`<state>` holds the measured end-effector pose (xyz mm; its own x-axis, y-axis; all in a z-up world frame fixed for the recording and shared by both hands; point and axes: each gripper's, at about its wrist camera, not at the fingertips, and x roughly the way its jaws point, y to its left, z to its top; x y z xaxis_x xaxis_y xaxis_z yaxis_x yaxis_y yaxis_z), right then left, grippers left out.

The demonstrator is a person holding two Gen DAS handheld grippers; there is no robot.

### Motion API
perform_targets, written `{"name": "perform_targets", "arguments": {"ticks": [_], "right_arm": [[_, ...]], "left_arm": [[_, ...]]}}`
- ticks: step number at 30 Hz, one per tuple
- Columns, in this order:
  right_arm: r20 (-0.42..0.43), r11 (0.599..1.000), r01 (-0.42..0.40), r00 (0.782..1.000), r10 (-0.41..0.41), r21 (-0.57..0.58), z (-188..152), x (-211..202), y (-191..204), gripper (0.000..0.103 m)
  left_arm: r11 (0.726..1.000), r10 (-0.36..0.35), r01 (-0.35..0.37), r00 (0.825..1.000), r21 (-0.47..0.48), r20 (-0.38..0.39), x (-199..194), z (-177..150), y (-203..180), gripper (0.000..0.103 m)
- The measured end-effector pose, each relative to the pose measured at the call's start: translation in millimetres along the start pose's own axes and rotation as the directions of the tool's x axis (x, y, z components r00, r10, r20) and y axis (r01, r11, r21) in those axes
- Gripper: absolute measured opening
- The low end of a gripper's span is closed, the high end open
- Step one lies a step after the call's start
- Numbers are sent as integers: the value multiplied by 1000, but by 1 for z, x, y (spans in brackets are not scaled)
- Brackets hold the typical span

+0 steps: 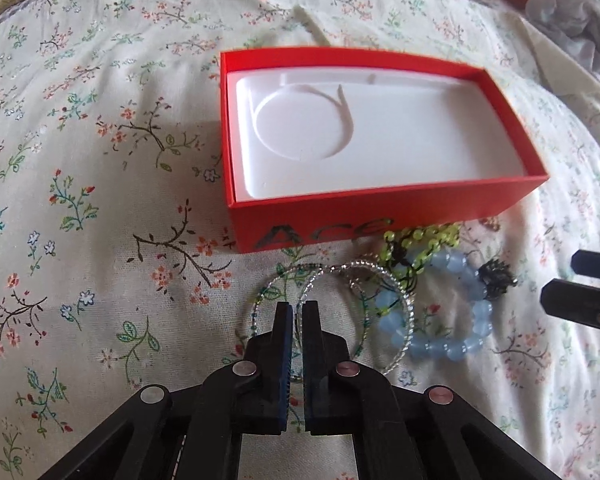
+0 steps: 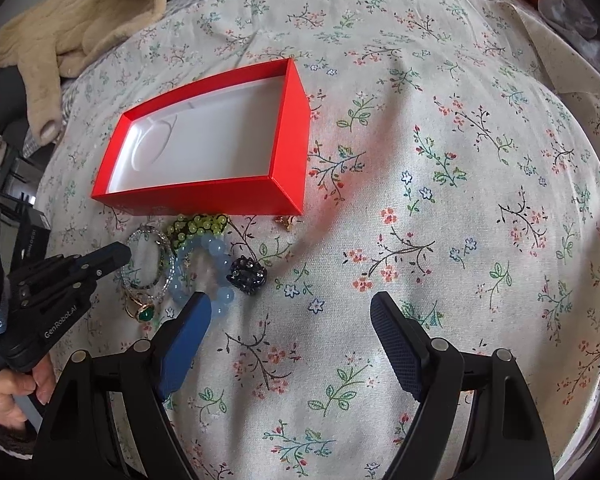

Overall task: Organize jewelry
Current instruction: 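Grasp the black hair claw clip with the right gripper while the left lifts the bracelet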

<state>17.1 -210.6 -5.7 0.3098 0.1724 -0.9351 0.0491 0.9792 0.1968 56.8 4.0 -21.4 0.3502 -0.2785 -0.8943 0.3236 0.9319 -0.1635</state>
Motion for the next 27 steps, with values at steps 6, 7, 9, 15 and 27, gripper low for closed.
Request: {"name": "perform_targets", "arguments": {"ticks": [6, 7, 9, 15, 27], "right_arm": [[11, 1000, -19, 1000, 19, 23, 2, -5, -6, 84], [11, 999, -27, 1000, 27, 28, 2, -6, -7, 84], [12, 998, -43, 999, 43, 38, 4, -7, -8, 84], [5, 998, -62, 998, 62, 19, 4, -5, 0, 71], [-66, 993, -111, 991, 114, 50, 11, 28, 9, 39]], "left_arm": [[999, -47, 48, 997, -12, 66, -22, 5, -4, 0], [998, -54, 55, 996, -10, 76, -27, 5, -6, 0], [998, -64, 65, 994, -7, 92, -33, 6, -11, 0], [996, -85, 86, 988, -5, 128, -47, 7, -19, 0], [997, -42, 48, 994, -54, 104, -43, 5, -18, 0]]}}
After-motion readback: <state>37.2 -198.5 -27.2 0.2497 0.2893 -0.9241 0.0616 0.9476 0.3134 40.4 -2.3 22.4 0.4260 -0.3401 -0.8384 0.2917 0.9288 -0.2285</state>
